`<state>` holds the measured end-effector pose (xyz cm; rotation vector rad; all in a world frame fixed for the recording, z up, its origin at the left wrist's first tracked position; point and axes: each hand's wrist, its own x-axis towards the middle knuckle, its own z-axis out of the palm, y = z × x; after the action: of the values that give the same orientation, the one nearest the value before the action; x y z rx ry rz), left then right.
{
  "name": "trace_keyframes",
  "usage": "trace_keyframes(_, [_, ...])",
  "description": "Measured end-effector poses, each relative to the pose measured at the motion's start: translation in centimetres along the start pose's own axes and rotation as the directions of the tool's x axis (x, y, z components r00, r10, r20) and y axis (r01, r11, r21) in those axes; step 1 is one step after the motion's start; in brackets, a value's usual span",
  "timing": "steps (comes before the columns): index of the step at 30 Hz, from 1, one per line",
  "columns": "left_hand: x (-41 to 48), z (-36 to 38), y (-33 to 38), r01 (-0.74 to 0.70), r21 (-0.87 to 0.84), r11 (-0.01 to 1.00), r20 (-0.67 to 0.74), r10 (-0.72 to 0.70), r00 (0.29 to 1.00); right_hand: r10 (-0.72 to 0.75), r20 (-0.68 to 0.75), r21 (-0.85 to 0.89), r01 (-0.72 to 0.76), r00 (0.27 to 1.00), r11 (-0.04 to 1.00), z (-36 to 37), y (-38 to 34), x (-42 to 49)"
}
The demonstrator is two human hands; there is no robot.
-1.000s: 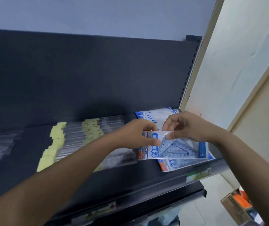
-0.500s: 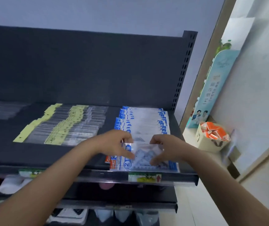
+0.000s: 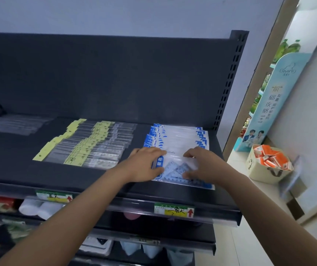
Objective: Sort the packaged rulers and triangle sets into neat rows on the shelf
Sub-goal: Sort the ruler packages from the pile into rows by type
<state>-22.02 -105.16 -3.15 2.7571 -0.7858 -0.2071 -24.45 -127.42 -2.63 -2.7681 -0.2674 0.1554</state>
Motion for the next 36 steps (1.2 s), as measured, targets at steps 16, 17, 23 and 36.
trace_keyframes(16, [1.1,-0.4,0.9,0.036,0.128,0.991,0.01,-0.037,0.999,0.014,0.052,-0.081,-0.01,0.999,0.997,-0.4,0.1,-0.7])
trace_keyframes(17, [0.9,-0.5,0.9,0.036,0.154,0.987,0.004,-0.037,0.999,0.003,0.047,-0.091,0.001,0.999,0.996,-0.4,0.1,-0.8])
trace_keyframes(23, [-1.3,-1.1,0.1,0.101,0.254,0.962,-0.136,-0.067,0.988,-0.119,-0.075,-0.133,0.108,0.99,0.985,-1.2,-2.0,-0.7])
trace_keyframes(36, [-20.2,-11.7,-16.2,0.497,0.369,0.785,-0.385,-0.358,0.851,-0.485,-0.084,-0.165,0.468,0.87,0.868,2.2,-29.8,5.4])
